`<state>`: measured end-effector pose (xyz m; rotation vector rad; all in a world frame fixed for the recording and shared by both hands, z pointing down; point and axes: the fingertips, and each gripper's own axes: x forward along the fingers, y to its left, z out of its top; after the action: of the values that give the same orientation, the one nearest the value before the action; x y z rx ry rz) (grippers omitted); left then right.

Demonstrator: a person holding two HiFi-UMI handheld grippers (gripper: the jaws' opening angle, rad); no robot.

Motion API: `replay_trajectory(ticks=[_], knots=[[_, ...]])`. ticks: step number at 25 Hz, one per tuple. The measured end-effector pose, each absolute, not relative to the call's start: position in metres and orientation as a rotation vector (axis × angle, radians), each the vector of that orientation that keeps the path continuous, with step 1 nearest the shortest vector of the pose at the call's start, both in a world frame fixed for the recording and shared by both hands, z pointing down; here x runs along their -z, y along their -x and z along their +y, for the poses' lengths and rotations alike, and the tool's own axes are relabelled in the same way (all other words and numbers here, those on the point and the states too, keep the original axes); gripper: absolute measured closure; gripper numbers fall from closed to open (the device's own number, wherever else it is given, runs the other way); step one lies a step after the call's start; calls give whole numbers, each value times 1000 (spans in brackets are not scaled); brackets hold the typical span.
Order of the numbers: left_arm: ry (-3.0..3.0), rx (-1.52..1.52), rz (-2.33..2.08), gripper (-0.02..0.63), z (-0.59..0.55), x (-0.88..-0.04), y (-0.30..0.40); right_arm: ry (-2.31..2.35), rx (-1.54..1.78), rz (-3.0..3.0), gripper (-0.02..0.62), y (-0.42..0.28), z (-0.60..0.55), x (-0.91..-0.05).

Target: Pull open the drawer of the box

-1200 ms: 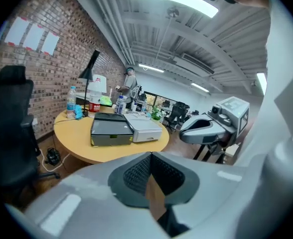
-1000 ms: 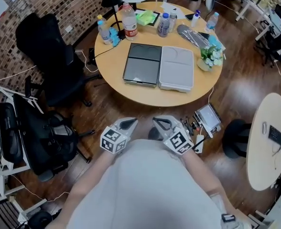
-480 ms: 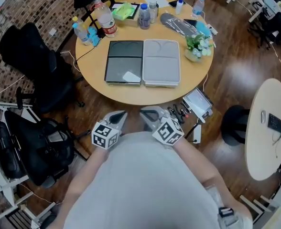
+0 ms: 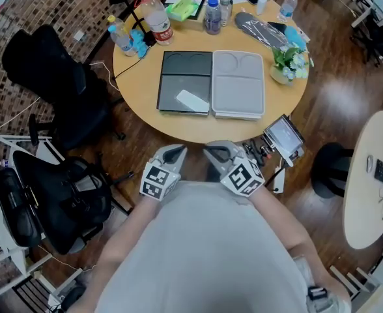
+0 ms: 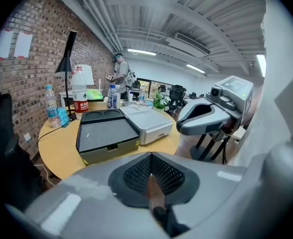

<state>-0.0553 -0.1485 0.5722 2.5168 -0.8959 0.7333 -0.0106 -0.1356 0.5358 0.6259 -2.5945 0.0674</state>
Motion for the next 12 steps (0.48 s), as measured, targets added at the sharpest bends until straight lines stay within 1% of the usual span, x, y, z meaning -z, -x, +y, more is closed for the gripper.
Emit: replay_trajectory(ticks=[7,12], knots=[[-2696,-913,-902,601,-181,-574,80,-734,-80,-2530,592,19,-166,-535],[-2799,-1108,-844,601,-189,-595,70,-770,-96,-2487,592,16,-175,-537]])
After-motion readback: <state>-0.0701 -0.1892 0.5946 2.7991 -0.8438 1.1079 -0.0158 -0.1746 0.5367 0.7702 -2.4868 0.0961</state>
